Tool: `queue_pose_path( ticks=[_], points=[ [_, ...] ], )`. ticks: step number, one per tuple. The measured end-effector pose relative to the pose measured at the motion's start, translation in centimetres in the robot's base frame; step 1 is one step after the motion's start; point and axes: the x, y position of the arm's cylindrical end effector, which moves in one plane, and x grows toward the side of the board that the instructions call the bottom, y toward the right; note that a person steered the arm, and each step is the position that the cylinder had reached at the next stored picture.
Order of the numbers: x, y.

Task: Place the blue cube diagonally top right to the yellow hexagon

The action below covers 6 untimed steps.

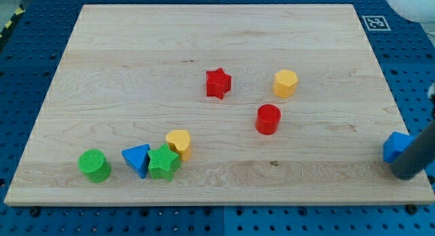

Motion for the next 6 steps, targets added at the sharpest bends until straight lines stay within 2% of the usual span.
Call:
queue_pose_path(
  ticks=[3, 6],
  points=[
    [-0.6, 0.7],
    [-6.5, 0.7]
  ],
)
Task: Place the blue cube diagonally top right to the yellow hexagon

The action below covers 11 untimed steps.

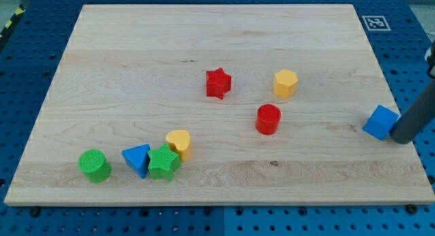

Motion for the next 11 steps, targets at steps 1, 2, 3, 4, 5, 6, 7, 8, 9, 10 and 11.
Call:
queue_pose_path(
  ticks=[1, 2, 3, 4, 5, 6, 7, 8, 9, 10, 11],
  points=[
    [-2.4, 0.0],
    [-2.9, -1.6],
    [-2.0, -4.5],
    [-1.6, -6.0],
    [-1.1, -6.0],
    [0.3, -6.0],
    [0.3, -6.4],
    [1.0, -6.9],
    [1.4, -7.8],
    [1.3, -10.7],
    [1.0, -12.7]
  ],
)
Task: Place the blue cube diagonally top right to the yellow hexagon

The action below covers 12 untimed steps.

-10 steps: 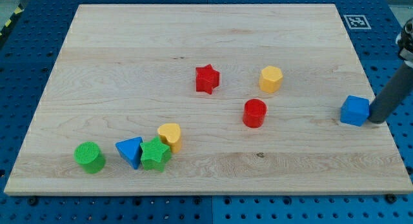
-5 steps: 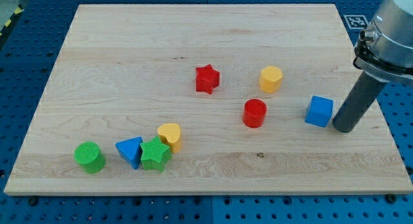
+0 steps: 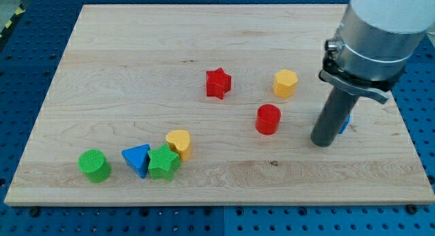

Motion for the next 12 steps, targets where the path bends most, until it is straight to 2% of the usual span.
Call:
queue_pose_path(
  ticks=[2, 3, 5, 8, 10, 12],
  points=[
    [-4.5, 0.1],
    [-4.5, 0.2],
    [-1.3, 2.4],
    [-1.2, 8.3],
    [-1.8, 8.6],
    [-4.8, 7.7]
  ],
)
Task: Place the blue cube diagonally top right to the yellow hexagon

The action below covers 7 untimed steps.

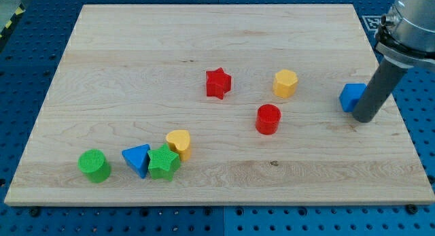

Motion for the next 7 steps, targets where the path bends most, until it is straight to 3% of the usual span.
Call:
queue_pose_path(
  ticks=[4, 7],
  points=[
    [-11.9, -0.5],
    [-16.3, 7.5]
  ],
)
